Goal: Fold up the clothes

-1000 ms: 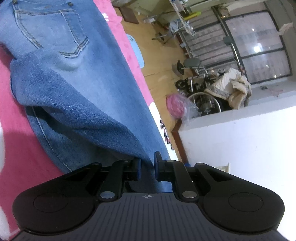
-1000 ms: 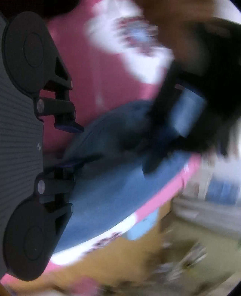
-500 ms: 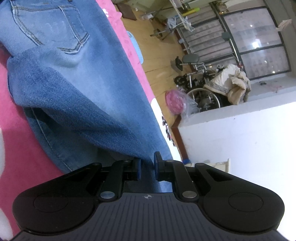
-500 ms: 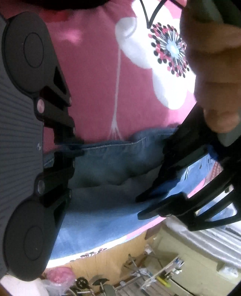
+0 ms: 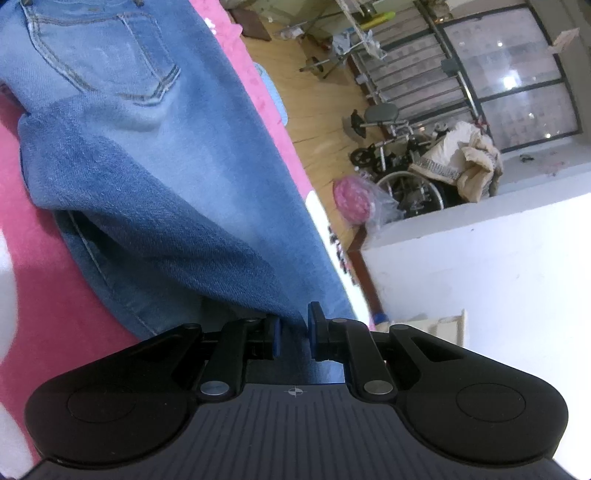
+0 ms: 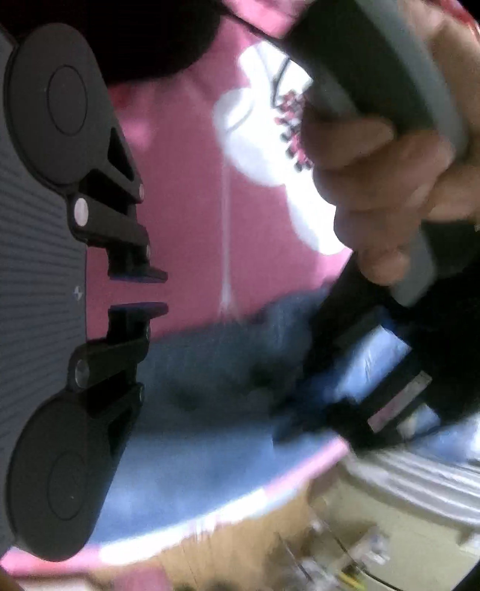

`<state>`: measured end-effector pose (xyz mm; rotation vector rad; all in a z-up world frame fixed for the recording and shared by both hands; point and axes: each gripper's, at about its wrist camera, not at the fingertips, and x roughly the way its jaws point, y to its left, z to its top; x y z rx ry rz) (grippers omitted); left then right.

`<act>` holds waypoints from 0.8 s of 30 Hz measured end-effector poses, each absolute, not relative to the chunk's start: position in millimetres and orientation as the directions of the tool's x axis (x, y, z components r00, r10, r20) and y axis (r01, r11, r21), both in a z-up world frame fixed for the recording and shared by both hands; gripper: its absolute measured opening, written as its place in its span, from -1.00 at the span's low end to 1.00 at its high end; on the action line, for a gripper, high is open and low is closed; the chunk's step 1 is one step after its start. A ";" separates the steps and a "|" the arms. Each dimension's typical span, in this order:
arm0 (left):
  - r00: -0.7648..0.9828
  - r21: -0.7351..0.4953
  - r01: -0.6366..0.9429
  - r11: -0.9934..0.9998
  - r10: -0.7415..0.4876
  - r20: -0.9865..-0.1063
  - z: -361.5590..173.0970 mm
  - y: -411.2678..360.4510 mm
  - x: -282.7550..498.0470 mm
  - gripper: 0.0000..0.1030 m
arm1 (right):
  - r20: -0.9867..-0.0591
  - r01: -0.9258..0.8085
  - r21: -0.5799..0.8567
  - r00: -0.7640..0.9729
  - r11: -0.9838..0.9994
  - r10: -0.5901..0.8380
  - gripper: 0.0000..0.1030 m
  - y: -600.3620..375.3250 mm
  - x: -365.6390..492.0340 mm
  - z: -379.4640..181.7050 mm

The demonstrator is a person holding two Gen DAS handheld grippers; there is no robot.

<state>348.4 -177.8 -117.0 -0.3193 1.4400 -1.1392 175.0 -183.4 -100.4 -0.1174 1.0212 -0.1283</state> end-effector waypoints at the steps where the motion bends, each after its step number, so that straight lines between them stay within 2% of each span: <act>1: -0.262 -0.777 0.401 0.486 -0.752 -0.605 -120.0 -177.8 346.7 -0.61 | -0.844 0.085 -0.168 0.502 0.982 -0.188 -0.78 -190.6 170.2 -99.3; 4: -0.305 -0.779 0.377 0.502 -0.726 -0.616 -128.8 -180.4 337.6 -0.29 | -0.860 0.202 -0.164 0.450 0.965 -0.241 -0.77 -218.1 156.3 -97.2; 9: -0.391 -0.765 0.385 0.517 -0.659 -0.642 -142.6 -196.3 312.8 -0.09 | -0.874 0.318 -0.176 0.386 0.932 -0.297 -0.78 -253.7 130.6 -93.5; 18: -0.500 -0.786 0.345 0.512 -0.609 -0.616 -154.5 -227.1 273.5 -0.08 | -0.875 0.401 -0.238 0.306 0.885 -0.374 -0.76 -275.2 78.4 -88.5; 21: -0.509 -0.795 0.349 0.496 -0.612 -0.605 -152.3 -234.7 262.6 -0.11 | -0.884 0.443 -0.202 0.301 0.874 -0.357 -0.75 -280.4 64.8 -85.6; 24: -0.509 -0.810 0.337 0.481 -0.631 -0.586 -148.2 -235.6 260.3 -0.22 | -0.874 0.419 -0.130 0.379 0.899 -0.303 -0.75 -271.4 55.0 -74.5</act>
